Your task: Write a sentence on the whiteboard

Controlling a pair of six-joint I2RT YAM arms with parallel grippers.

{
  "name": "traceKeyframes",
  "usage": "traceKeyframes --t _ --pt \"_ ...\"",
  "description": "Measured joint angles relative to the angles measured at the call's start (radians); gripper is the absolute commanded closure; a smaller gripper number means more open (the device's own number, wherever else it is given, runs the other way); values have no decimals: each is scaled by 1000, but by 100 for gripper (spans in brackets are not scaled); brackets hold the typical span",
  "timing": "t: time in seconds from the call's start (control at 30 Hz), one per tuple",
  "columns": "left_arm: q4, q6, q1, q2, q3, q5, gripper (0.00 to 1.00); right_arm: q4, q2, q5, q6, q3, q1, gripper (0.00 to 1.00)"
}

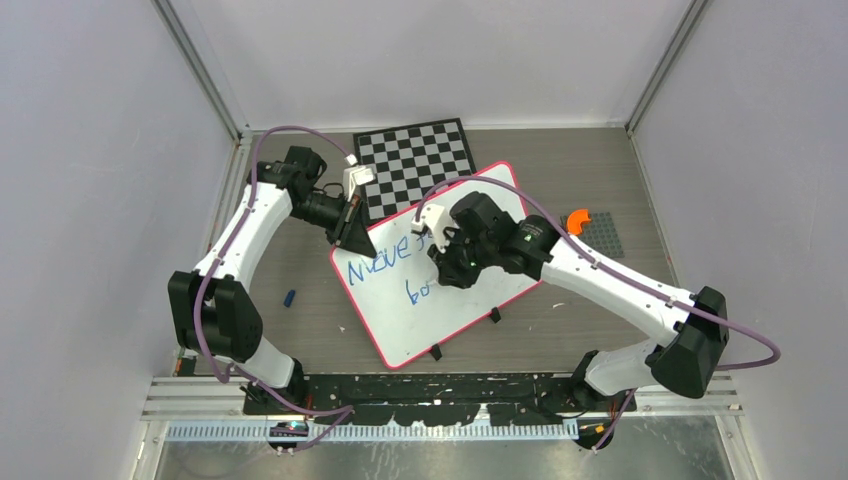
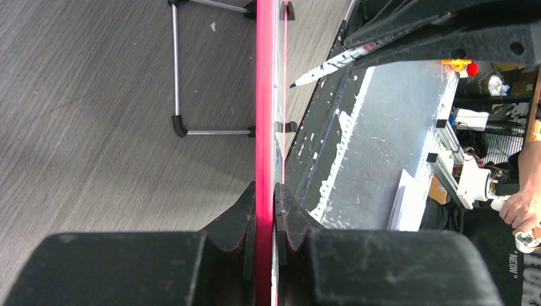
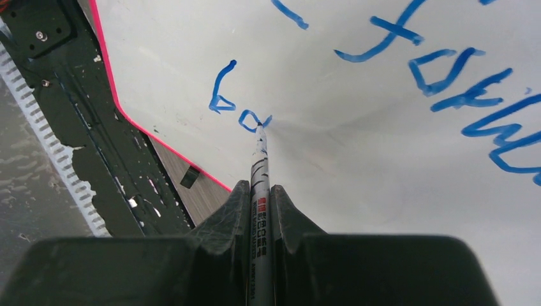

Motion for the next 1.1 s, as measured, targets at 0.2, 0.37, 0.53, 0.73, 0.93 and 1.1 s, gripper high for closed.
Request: traceKeyframes --t 0.2,0.37,0.53,0.73,0.93,1.1 --pt "0 0 0 0 0 0 100 -3 -13 -25 10 0 -60 100" --pt "0 0 0 0 0 0 100 5 -19 -12 29 0 -74 100" --pt "1 0 0 -1 -1 0 100 18 -19 1 47 0 -74 100" --pt "2 0 0 -1 -2 1 100 31 -19 9 51 -1 -74 100" --pt "5 0 0 -1 -4 0 100 42 -21 -6 64 -40 -74 100" --pt "5 0 1 -1 -5 1 100 42 -31 -31 76 -88 -72 100"
